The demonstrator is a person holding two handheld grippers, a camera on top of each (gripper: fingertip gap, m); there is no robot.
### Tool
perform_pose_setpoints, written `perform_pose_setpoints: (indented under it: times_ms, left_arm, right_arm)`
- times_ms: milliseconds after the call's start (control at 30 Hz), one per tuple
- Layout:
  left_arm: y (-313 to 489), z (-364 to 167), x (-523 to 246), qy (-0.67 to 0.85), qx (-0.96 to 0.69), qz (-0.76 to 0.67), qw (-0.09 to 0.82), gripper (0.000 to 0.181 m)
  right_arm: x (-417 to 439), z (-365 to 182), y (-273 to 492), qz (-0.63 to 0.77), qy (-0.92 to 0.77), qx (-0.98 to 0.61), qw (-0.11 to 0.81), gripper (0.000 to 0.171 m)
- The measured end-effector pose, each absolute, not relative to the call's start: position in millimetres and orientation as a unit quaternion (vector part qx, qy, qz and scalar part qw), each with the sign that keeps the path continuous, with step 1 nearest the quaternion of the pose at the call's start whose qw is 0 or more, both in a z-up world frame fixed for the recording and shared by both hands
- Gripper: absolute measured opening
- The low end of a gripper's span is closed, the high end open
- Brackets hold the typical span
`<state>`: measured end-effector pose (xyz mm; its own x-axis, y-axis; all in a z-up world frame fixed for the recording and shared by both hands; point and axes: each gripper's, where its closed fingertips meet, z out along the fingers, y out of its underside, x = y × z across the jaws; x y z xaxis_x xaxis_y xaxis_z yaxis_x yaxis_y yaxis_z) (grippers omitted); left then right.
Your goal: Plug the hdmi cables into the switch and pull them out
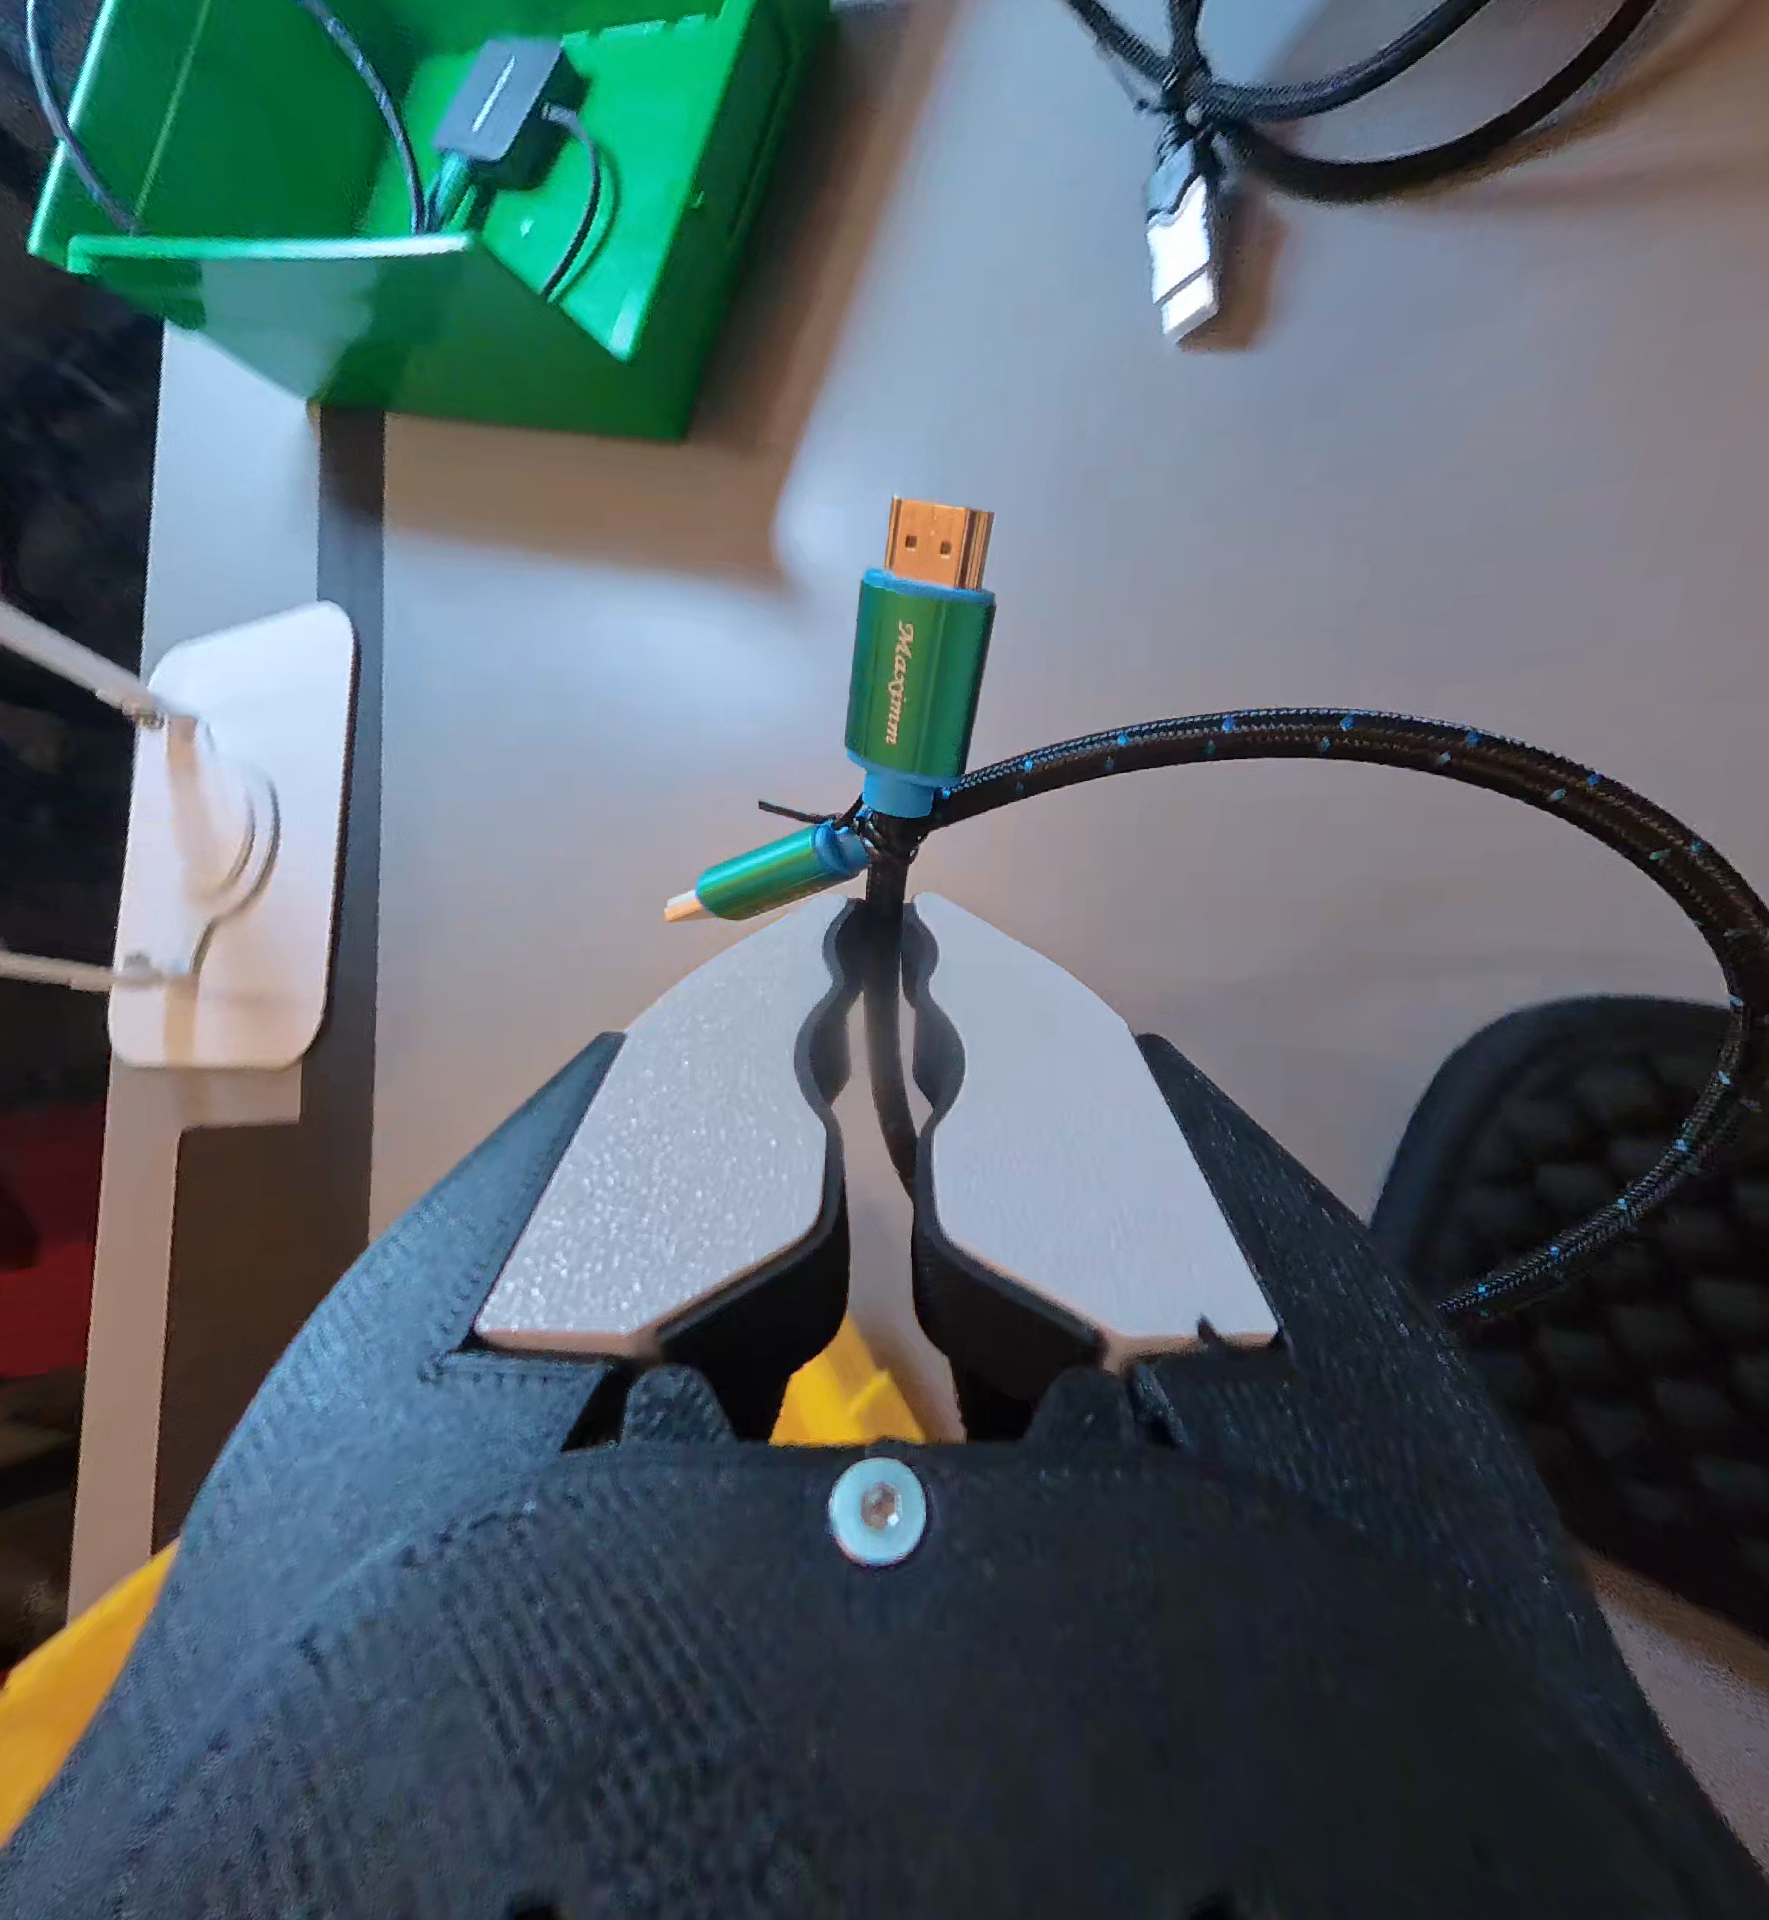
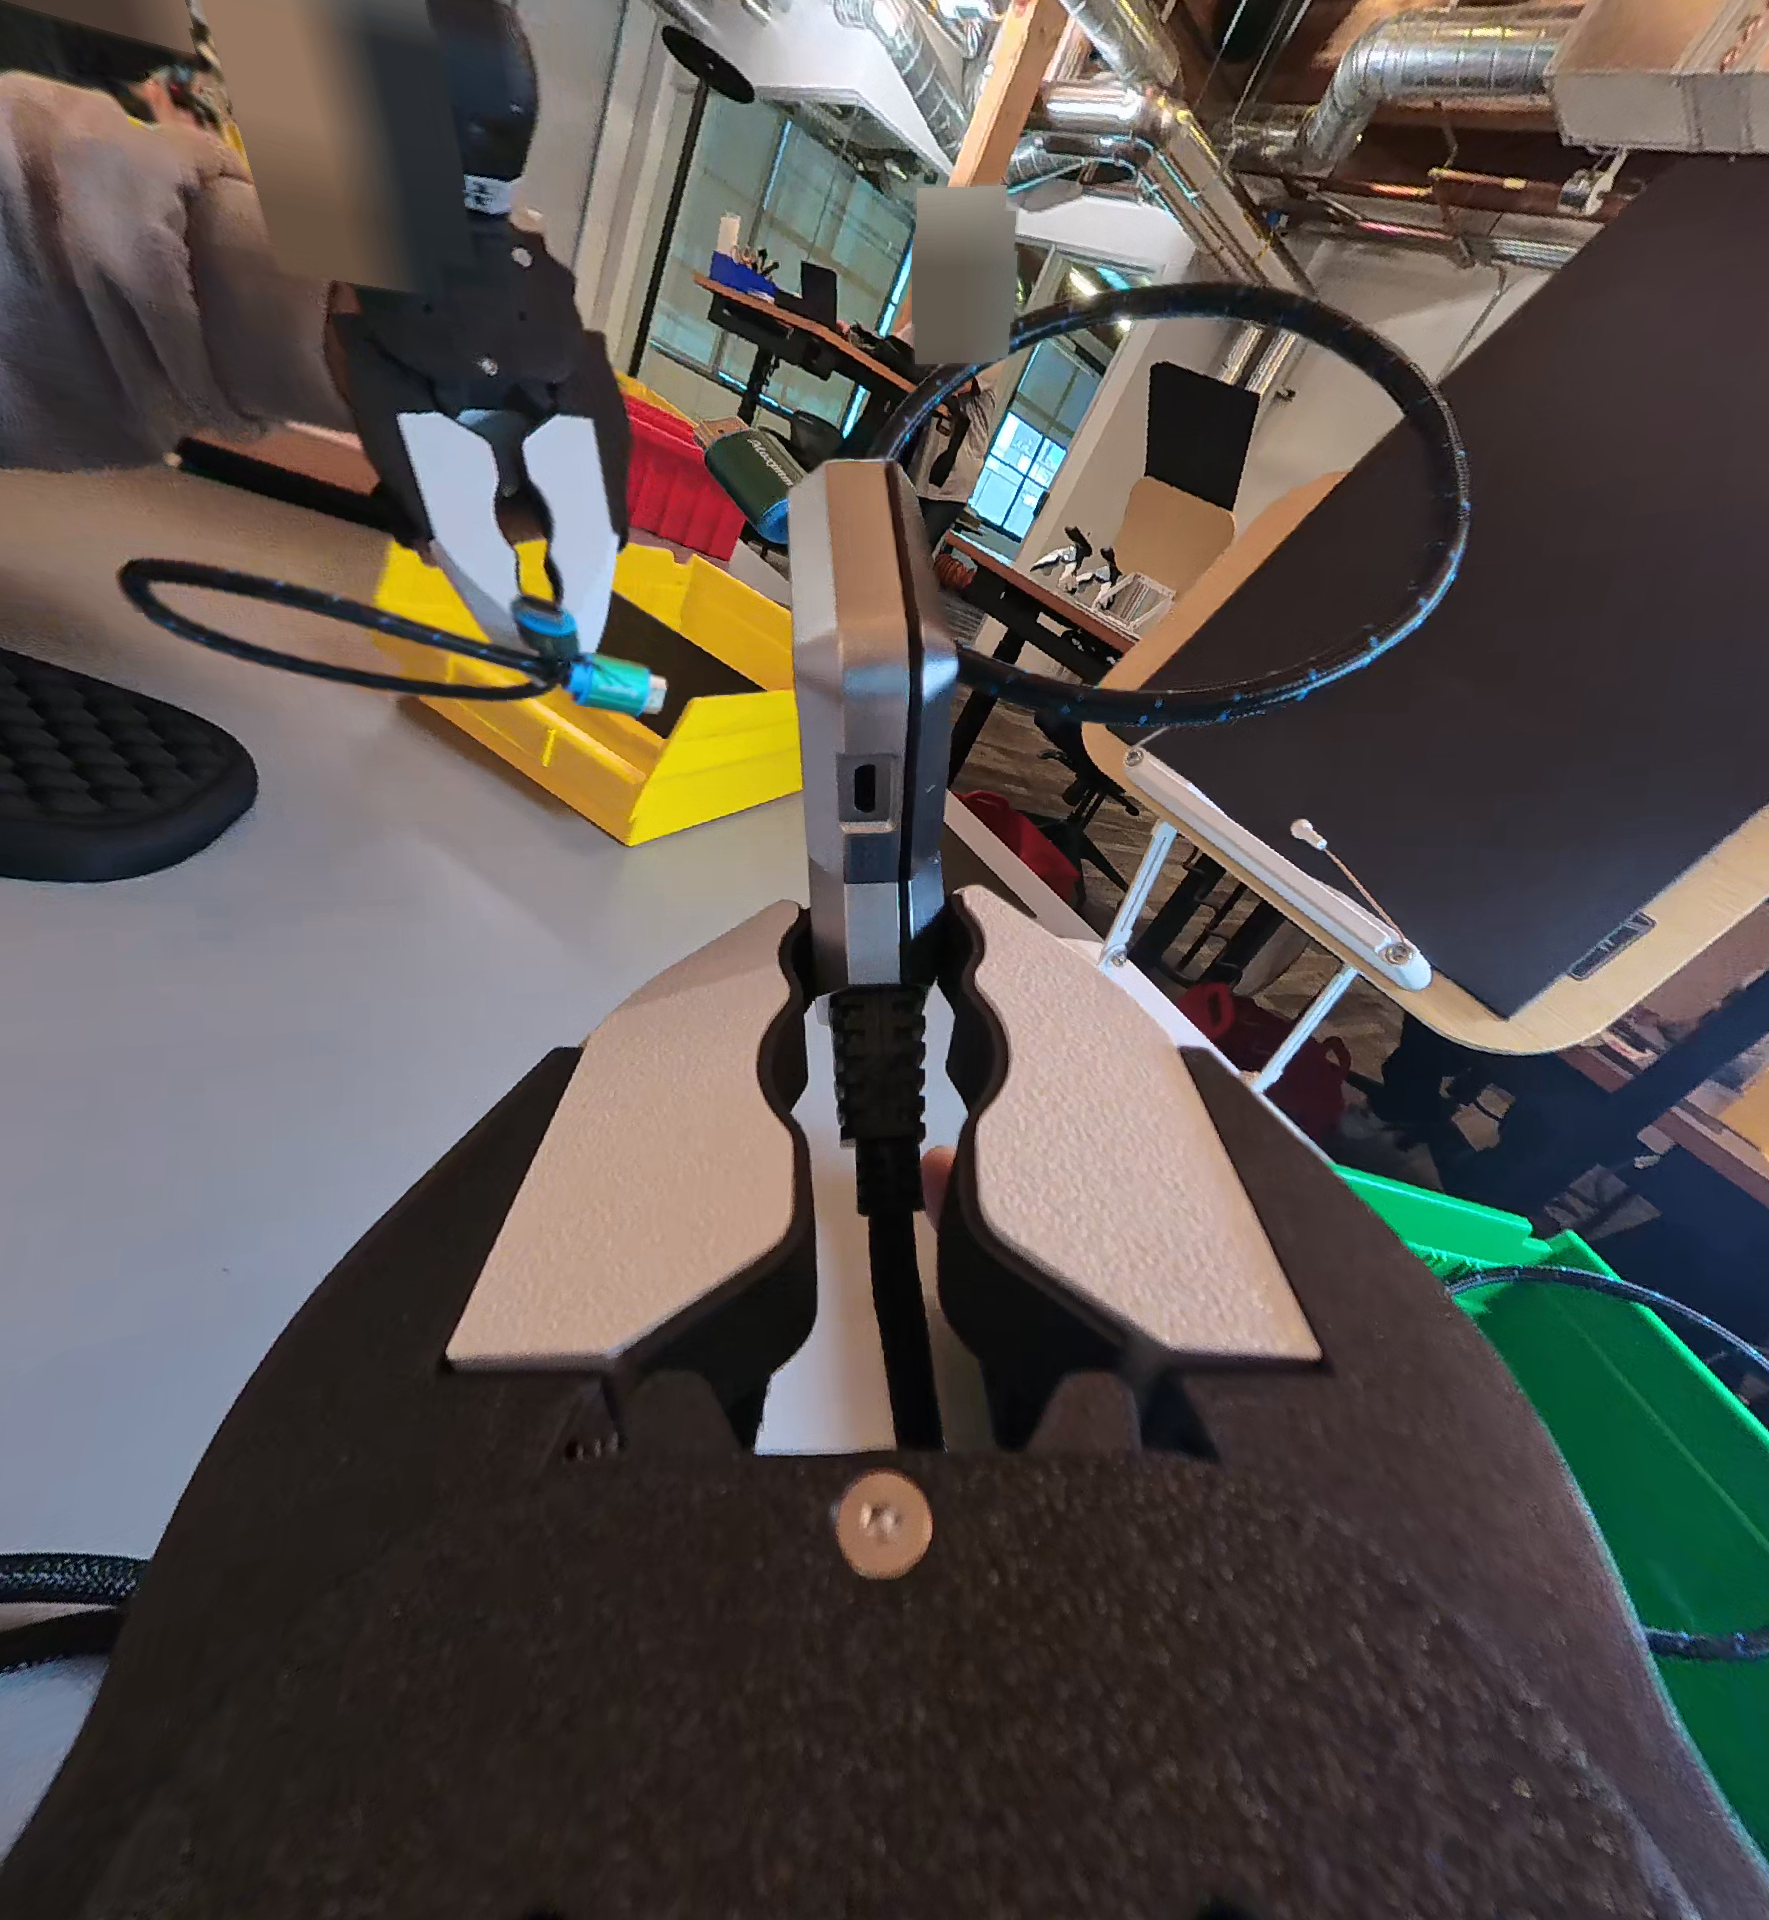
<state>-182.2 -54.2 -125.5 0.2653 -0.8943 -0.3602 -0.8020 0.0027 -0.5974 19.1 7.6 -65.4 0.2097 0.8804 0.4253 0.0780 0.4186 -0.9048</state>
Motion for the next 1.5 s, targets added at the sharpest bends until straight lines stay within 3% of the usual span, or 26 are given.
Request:
perform_pose_setpoints:
  times_ms: [33, 500, 700, 1033, 1367, 1500]
  left_arm:
    - [-54, -130, -173, 0.607, -0.697, -0.064, 0.377, 0.007]
    - [-74, -192, -98, 0.648, -0.638, -0.170, 0.379, 0.007]
    - [-69, -198, -116, 0.671, -0.663, -0.094, 0.319, 0.007]
    - [-56, -200, -119, 0.600, -0.722, -0.063, 0.337, 0.024]
    - [-37, -229, -140, 0.620, -0.714, 0.065, 0.317, 0.025]
    - [-40, -243, -147, 0.615, -0.742, 0.048, 0.262, 0.017]
  right_arm:
    - [20, -66, 9, 0.312, -0.544, -0.442, 0.641, 0.023]
    - [23, -70, 16, 0.299, -0.541, -0.453, 0.642, 0.023]
    - [23, -73, 18, 0.300, -0.541, -0.459, 0.638, 0.023]
    - [23, -75, 20, 0.298, -0.542, -0.464, 0.635, 0.023]
    - [22, -78, 22, 0.294, -0.542, -0.470, 0.631, 0.023]
    - [23, -79, 23, 0.293, -0.541, -0.472, 0.631, 0.023]
